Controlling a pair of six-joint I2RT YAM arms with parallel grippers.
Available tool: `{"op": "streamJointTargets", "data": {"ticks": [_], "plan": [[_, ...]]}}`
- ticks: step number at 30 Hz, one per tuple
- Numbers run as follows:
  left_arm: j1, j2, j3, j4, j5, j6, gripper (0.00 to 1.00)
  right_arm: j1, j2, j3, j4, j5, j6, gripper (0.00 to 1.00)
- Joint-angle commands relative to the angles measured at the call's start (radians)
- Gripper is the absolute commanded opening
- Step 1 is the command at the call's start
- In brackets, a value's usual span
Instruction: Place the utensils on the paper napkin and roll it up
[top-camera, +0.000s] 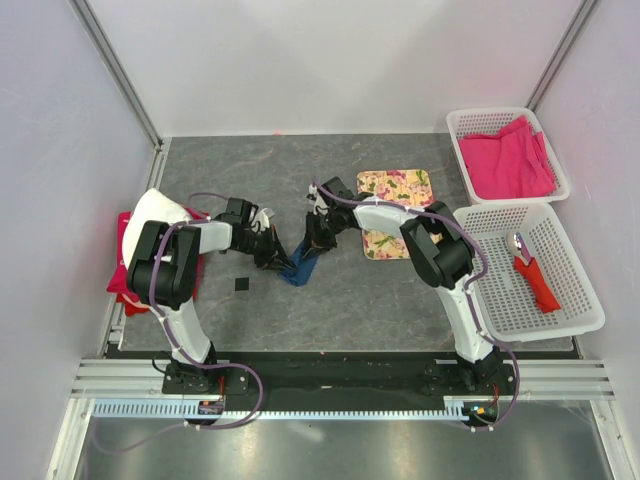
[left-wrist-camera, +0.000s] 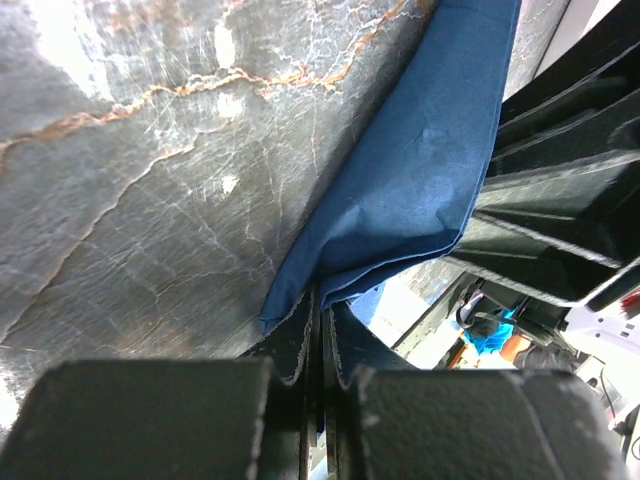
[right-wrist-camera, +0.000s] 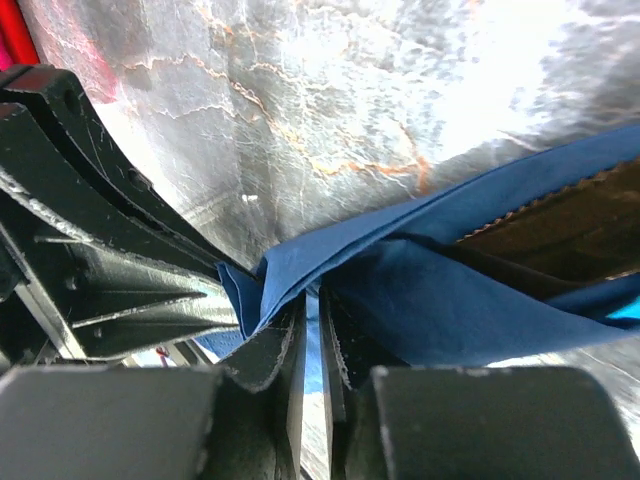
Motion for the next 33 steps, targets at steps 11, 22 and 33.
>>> {"op": "streamJointTargets", "data": {"ticks": [11,22,33], "plan": [[0.008,0.037,0.021,-0.031,-0.110,0.034,0.02,-0.080,-0.064,0.023,-0.072,-0.004,-0.074,0.17],[0.008,0.039,0.022,-0.033,-0.103,0.040,0.02,-0.108,-0.022,-0.048,0.104,-0.122,0.078,0.13],[0.006,-0.030,0.031,-0.022,-0.055,0.053,0.02,-0.114,0.028,-0.143,0.157,-0.075,0.116,0.04]]}}
